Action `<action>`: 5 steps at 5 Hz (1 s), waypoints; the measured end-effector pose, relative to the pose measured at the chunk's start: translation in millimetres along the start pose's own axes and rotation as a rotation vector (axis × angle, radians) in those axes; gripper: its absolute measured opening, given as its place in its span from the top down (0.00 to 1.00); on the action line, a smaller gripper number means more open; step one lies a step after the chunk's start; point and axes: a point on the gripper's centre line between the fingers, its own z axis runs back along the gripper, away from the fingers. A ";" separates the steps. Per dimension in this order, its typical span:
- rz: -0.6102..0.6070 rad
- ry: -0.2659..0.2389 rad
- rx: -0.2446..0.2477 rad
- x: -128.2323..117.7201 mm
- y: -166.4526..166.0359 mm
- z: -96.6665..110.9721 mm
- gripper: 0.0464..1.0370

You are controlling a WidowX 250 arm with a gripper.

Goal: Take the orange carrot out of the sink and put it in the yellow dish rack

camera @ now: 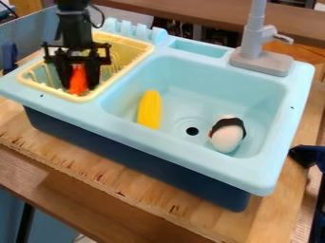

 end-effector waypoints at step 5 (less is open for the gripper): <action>-0.209 -0.071 0.136 -13.3 -60.8 63.8 0.04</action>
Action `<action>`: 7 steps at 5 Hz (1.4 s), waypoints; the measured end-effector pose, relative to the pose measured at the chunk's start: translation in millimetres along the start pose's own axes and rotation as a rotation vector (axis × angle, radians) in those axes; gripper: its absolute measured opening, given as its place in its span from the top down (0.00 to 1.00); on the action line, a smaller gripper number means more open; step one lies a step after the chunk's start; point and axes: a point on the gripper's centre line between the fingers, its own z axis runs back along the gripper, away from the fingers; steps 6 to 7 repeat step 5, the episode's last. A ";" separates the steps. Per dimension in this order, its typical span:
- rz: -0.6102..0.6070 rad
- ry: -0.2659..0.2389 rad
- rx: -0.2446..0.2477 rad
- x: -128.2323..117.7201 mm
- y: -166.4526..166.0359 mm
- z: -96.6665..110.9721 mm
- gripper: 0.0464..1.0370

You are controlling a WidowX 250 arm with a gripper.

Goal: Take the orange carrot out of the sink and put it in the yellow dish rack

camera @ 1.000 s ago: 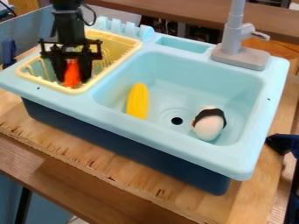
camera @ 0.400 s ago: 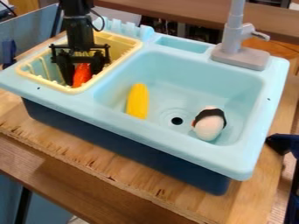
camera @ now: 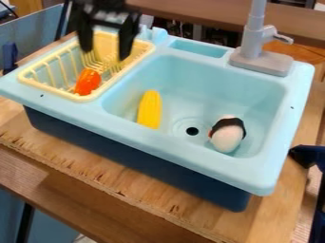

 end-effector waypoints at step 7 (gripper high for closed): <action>-0.205 0.041 -0.043 -12.5 -34.9 22.9 0.04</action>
